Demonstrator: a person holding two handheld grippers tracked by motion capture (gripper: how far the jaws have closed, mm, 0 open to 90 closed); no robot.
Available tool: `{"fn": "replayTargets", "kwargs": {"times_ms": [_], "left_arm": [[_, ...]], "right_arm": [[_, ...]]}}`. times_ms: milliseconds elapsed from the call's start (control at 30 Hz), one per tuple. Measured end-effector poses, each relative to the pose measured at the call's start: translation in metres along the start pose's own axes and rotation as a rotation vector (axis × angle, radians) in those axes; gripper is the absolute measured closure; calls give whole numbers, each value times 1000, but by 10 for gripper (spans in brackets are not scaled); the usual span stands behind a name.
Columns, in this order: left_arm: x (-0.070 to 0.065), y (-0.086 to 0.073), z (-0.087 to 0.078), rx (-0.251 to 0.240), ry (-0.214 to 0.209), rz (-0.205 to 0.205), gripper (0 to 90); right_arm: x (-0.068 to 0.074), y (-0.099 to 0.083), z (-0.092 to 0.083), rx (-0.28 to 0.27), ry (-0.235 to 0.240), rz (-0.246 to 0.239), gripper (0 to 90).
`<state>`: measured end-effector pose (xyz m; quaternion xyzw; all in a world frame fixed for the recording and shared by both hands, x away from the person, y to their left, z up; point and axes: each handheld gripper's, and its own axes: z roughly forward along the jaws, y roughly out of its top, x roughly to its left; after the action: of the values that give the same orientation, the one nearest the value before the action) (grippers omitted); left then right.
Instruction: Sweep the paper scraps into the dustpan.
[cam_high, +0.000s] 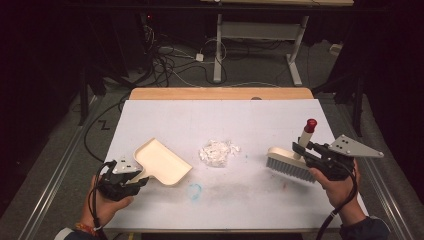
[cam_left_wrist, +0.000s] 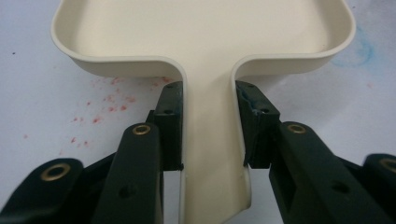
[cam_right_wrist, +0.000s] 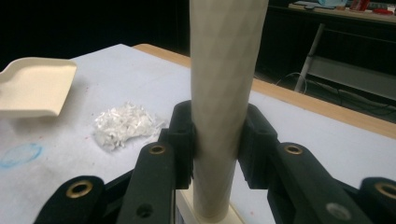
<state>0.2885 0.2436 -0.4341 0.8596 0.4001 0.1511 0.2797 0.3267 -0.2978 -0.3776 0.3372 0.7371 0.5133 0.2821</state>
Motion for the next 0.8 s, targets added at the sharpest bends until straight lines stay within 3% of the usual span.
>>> {"fn": "replayTargets", "kwargs": {"times_ms": [333, 400, 600, 800], "left_arm": [[-6, 2, 2, 33, -34, 47, 639], [-8, 4, 5, 50, -49, 72, 639], [-14, 7, 11, 78, -63, 102, 638], [-15, 9, 17, 82, -80, 109, 638]], "right_arm": [[2, 18, 46, -25, -19, -9, 710], [4, 26, 64, -3, -40, -33, 710], [0, 43, 100, 4, -100, -16, 710], [0, 47, 139, 17, -160, 6, 710]]}}
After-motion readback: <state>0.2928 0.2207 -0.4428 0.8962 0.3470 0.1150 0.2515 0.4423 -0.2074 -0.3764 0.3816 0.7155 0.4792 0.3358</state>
